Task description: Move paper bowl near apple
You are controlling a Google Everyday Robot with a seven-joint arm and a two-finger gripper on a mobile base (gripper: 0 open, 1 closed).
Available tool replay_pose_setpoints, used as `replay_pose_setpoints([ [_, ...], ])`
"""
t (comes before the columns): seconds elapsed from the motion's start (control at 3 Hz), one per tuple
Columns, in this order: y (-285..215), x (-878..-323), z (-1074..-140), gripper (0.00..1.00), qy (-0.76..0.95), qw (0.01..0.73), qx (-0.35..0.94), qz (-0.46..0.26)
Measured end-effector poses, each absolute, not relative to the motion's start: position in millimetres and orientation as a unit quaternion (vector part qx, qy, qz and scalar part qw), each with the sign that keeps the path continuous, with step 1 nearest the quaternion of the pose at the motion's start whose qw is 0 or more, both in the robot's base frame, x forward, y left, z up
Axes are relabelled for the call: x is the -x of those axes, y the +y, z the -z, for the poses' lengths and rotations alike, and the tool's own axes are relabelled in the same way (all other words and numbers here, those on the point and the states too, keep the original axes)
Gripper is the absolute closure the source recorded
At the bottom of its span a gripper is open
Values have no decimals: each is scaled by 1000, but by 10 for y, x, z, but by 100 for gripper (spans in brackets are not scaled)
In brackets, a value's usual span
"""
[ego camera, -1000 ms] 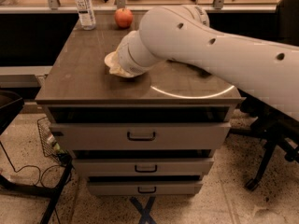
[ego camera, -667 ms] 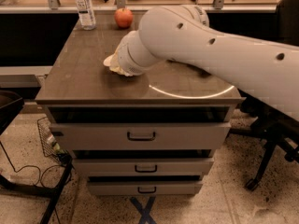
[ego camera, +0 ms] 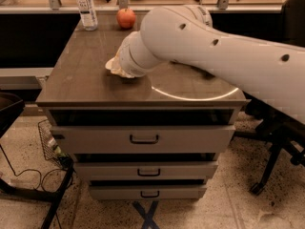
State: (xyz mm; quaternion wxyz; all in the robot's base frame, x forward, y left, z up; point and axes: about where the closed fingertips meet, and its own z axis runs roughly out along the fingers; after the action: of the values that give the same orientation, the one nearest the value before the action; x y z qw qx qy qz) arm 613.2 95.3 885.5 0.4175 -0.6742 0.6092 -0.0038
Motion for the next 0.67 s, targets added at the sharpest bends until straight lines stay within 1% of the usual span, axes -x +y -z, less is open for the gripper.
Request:
replay_pose_setpoints([
  [0.33, 971, -6243, -8907, 100, 601, 422, 678, 19],
  [0.67, 785, -6487, -9239, 100, 578, 429, 690, 72],
])
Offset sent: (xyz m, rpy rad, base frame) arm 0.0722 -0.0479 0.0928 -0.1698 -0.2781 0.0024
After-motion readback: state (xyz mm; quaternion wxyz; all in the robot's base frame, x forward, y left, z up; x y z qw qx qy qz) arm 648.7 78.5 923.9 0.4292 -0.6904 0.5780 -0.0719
